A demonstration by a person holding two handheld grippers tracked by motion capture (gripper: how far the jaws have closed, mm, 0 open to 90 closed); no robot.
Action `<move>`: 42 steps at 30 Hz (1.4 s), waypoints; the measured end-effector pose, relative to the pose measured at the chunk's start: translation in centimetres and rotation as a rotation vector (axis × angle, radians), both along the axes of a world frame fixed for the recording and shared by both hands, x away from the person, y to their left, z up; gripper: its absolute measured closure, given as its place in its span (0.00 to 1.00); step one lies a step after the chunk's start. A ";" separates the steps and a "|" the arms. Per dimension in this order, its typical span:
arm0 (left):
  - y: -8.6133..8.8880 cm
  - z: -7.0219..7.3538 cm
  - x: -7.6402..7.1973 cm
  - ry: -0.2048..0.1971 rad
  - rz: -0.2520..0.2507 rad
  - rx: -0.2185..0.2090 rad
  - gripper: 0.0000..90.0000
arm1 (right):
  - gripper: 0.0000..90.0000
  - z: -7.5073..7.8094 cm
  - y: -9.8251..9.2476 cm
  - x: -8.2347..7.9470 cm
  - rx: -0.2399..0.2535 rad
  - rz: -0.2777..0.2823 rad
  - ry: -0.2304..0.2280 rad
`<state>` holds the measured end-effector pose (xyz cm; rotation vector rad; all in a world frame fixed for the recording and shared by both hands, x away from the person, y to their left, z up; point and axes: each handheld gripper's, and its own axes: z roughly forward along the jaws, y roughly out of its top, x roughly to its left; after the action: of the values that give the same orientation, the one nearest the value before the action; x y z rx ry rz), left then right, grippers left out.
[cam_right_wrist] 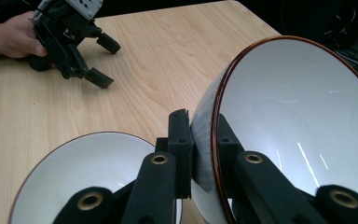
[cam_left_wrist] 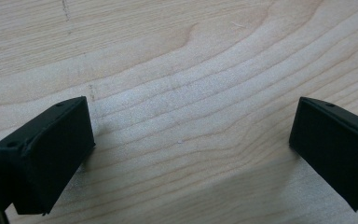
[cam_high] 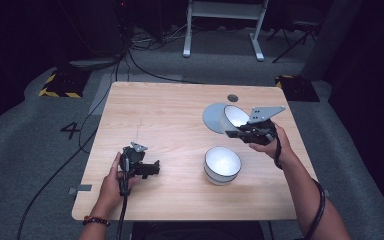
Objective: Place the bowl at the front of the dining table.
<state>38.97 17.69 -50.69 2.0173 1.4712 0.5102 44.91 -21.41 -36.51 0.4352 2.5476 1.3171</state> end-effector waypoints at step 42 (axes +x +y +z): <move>0.0 0.0 0.0 0.000 0.000 -0.001 0.00 | 0.92 -3.6 2.2 9.3 -0.144 -0.153 0.010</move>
<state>38.97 17.68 -50.70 2.0166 1.4716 0.5090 54.21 -19.23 -40.10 0.5945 2.5391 1.0728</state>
